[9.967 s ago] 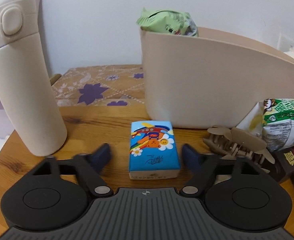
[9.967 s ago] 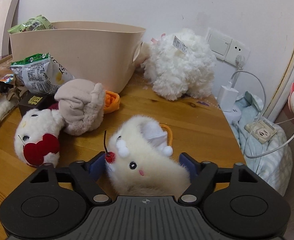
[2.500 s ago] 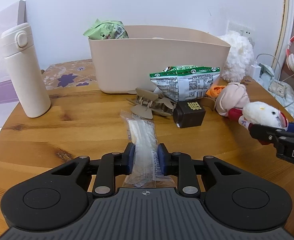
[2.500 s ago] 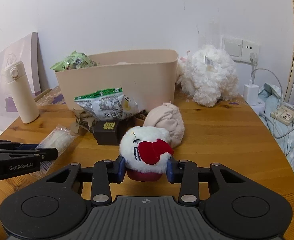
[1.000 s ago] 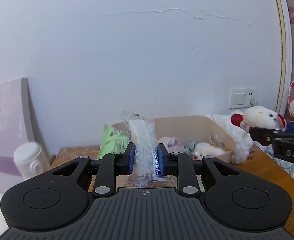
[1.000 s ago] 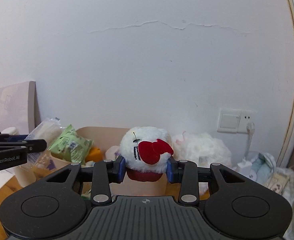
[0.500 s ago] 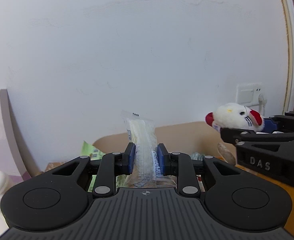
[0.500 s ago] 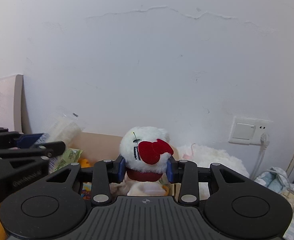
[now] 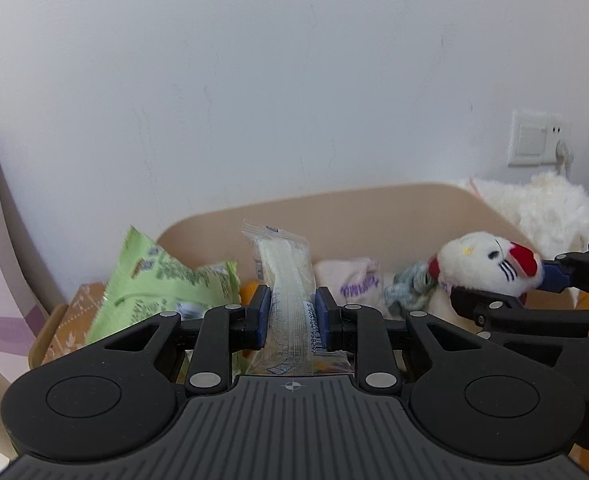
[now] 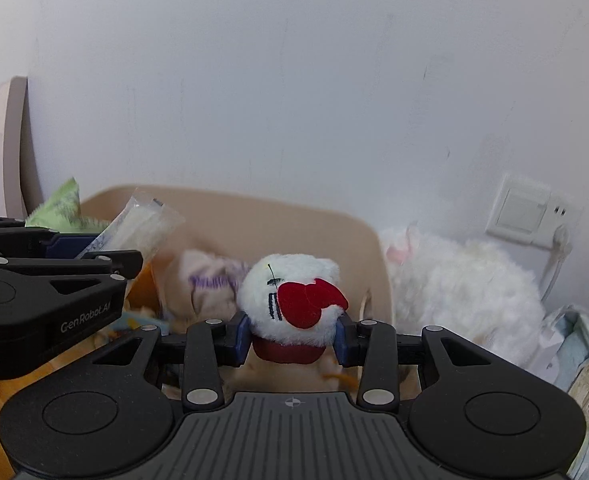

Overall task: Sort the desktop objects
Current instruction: 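Open both tools to drop the stick pack and Hello Kitty plush into the bin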

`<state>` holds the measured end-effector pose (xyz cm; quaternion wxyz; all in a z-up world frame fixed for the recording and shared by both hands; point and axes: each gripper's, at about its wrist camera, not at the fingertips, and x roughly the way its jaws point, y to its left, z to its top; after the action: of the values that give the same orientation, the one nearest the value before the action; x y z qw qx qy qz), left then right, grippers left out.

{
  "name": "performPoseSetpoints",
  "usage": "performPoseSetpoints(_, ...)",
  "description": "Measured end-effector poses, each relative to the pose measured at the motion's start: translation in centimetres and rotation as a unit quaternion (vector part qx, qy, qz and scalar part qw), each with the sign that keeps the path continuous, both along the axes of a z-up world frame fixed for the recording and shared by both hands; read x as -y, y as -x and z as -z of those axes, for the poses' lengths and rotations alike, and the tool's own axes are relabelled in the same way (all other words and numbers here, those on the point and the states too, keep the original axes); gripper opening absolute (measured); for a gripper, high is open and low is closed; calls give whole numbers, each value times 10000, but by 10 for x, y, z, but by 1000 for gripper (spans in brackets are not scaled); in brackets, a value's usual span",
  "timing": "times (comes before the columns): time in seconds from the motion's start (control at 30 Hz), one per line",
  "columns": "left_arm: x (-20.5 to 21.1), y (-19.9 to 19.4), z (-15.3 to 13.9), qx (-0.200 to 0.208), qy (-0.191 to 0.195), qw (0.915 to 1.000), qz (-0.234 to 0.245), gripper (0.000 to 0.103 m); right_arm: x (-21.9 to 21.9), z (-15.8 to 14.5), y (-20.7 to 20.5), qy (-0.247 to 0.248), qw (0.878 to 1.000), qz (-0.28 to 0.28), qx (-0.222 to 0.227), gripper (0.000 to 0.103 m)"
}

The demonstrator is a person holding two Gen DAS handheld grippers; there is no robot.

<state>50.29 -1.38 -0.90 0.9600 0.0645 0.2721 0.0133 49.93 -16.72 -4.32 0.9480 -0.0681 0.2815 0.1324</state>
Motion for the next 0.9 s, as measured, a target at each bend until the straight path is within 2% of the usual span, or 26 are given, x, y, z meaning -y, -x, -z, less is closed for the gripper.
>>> performPoseSetpoints(0.03, -1, -2, 2, -67, 38, 10000, -24, 25, 2, 1, 0, -19, 10000, 13, -7, 38)
performPoseSetpoints(0.07, -3, -4, 4, -188, 135, 9997, -34, 25, 4, 1, 0, -39, 10000, 37, 0, 46)
performPoseSetpoints(0.13, -9, -4, 5, -275, 424, 9987, -18, 33, 3, -2, -2, -73, 10000, 48, -2, 52)
performPoseSetpoints(0.2, -13, -1, 3, -264, 610, 9978, 12, 62, 7, -4, -2, -141, 9999, 53, -31, 58)
performPoseSetpoints(0.3, -13, 4, -3, -87, 509, 9986, -98, 75, 14, -6, 2, -300, 9994, 149, -24, 64)
performPoseSetpoints(0.43, -19, 11, -14, -128, 668, 9976, -120, 78, 23, -14, 9, -632, 9979, 53, -105, 76)
performPoseSetpoints(0.5, -20, 16, -18, -63, 686, 9975, -161, 79, 23, -22, 22, -604, 9982, 48, 17, 85)
performPoseSetpoints(0.57, -28, 31, -28, 7, 670, 9976, -187, 80, 22, -30, 33, -572, 9982, 47, 193, 101)
performPoseSetpoints(0.6, -29, 36, -28, 40, 669, 9976, -194, 80, 22, -37, 41, -570, 9980, 43, 279, 103)
performPoseSetpoints(0.73, -33, 52, -37, 136, 748, 9969, -206, 83, 25, -56, 61, -660, 9968, -2, 456, 103)
performPoseSetpoints(0.9, -33, 72, -44, 246, 710, 9970, -197, 84, 35, -60, 69, -746, 9957, -14, 548, 103)
